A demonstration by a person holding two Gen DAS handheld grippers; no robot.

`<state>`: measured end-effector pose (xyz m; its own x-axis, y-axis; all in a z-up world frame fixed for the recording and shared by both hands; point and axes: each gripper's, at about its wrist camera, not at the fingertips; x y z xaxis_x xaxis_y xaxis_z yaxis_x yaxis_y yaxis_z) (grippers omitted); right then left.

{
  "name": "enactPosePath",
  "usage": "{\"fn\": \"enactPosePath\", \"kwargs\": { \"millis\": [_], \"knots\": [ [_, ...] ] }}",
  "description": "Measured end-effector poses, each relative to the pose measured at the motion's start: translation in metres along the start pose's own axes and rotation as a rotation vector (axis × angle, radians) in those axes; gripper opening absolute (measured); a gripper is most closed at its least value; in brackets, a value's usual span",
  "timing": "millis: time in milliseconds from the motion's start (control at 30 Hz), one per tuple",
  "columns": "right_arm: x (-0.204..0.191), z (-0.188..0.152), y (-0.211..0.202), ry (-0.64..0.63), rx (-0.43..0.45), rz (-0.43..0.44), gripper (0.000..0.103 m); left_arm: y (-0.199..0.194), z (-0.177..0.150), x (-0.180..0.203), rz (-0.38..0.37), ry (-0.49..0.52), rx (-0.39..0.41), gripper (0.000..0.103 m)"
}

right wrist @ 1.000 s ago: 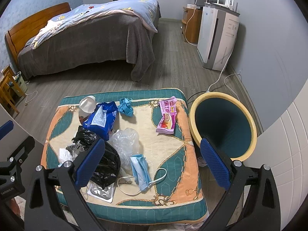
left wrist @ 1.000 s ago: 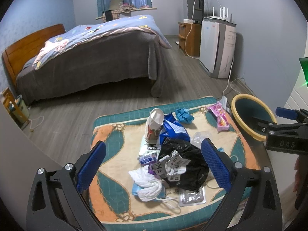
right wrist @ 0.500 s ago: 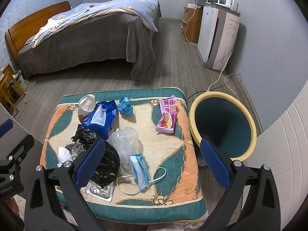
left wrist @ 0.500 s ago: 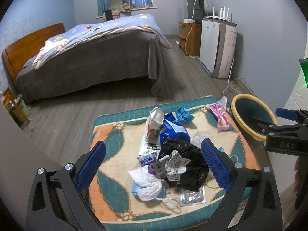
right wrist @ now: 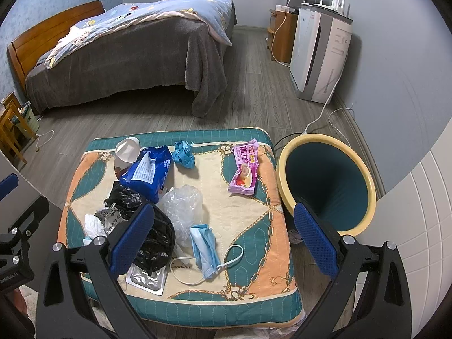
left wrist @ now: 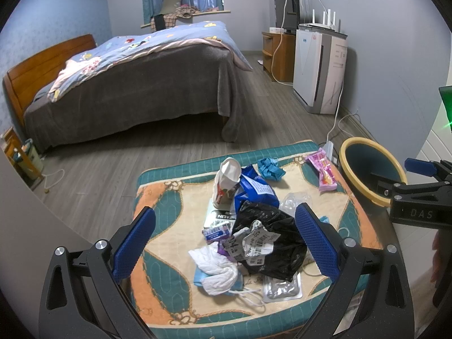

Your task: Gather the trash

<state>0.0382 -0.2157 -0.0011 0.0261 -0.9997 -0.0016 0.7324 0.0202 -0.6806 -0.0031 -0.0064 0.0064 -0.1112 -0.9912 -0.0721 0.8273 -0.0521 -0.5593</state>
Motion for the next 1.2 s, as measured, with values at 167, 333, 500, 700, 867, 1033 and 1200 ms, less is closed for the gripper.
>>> {"fn": "enactPosePath", "kwargs": {
  "millis": [167,333,500,700,867,1033,1200],
  "knots": [
    [0.001,-0.001,0.0,-0.001,-0.001,0.0,0.097,0.0,0.0,0.0,0.0,0.0,0.0,0.098],
    [0.0,-0.001,0.001,-0.001,-0.003,0.0,0.097,0.0,0.0,0.0,-0.001,0.0,0.0,0.098],
    [-0.002,0.0,0.002,0.004,-0.012,0.018,0.097,0.001,-0.001,0.0,-0.005,-0.005,-0.006,0.098],
    [0.001,0.006,0.006,0.034,-0.031,0.033,0.097,0.008,-0.003,-0.001,-0.009,-0.005,-0.024,0.098],
    [0.005,0.014,0.012,0.063,-0.038,0.049,0.097,0.02,0.0,-0.002,-0.044,-0.041,-0.046,0.098],
    [0.013,0.037,0.03,0.043,0.007,0.034,0.097,0.038,0.015,-0.013,-0.014,-0.068,-0.039,0.098],
    [0.017,0.058,0.063,0.014,-0.021,0.062,0.097,0.071,0.035,-0.034,-0.036,-0.115,-0.038,0.098]
  ]
}}
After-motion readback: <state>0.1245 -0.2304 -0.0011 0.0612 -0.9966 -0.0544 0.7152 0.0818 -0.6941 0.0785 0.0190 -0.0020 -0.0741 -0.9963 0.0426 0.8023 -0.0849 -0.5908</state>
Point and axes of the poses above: each gripper's, at about its wrist camera, not at the fingertips, and y roughly the way its jaws point, x to its right, z to its top, and after that the axes turned 9 degrees about x, right-handed
